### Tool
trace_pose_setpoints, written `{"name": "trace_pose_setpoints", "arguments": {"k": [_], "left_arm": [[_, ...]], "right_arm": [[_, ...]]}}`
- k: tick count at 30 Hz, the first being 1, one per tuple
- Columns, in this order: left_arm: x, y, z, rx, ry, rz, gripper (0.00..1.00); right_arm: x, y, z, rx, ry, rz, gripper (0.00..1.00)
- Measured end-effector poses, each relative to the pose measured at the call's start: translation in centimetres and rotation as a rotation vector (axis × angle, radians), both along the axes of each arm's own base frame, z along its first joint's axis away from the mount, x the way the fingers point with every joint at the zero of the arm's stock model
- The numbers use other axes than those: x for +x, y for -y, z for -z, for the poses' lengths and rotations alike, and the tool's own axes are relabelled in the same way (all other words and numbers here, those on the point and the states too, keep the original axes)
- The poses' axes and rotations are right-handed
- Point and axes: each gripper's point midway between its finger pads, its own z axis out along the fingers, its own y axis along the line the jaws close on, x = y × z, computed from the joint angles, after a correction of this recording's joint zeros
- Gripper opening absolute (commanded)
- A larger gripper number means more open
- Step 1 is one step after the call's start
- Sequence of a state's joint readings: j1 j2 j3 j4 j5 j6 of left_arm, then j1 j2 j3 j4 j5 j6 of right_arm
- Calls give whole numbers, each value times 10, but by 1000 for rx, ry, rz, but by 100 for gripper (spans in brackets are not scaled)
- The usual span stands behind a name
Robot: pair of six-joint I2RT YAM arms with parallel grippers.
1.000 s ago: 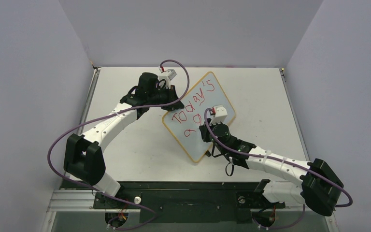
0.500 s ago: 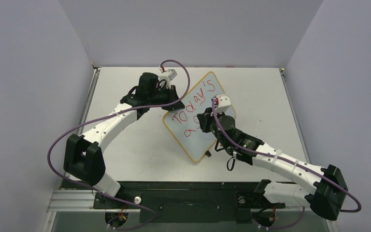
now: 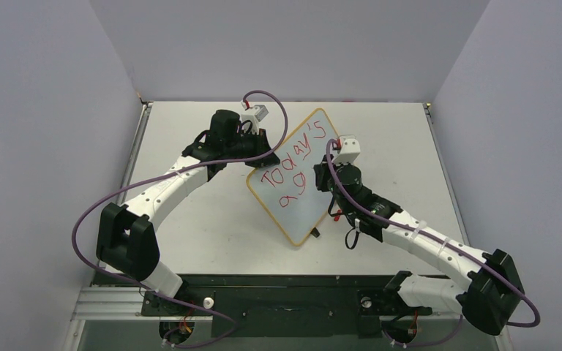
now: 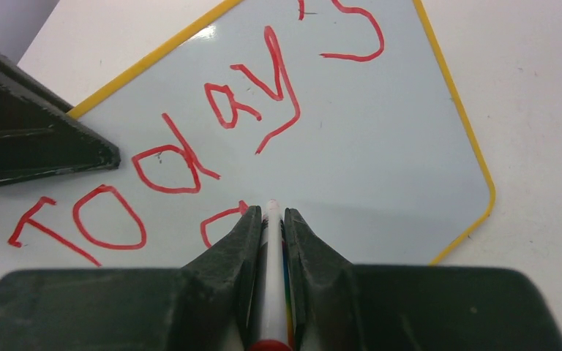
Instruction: Write a sentence on the whiteboard
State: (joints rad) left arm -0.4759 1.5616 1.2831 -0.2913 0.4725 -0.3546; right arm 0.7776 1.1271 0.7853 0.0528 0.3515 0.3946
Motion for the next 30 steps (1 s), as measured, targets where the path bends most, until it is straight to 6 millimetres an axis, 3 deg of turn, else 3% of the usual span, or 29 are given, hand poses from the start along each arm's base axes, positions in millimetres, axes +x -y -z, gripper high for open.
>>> {"name": "trace_pose_setpoints", "arguments": {"k": [7,17,30], "left_arm": [[0,0,0,0,0,0,0],[0,0,0,0,1,0,0],[0,0,0,-1,2,0,0]], "right_arm": [[14,4,20,-16,-45,5,0],[16,-11,41,-29,-93,-51,0],[23,-17,29,-5,-70,-59,0]]}}
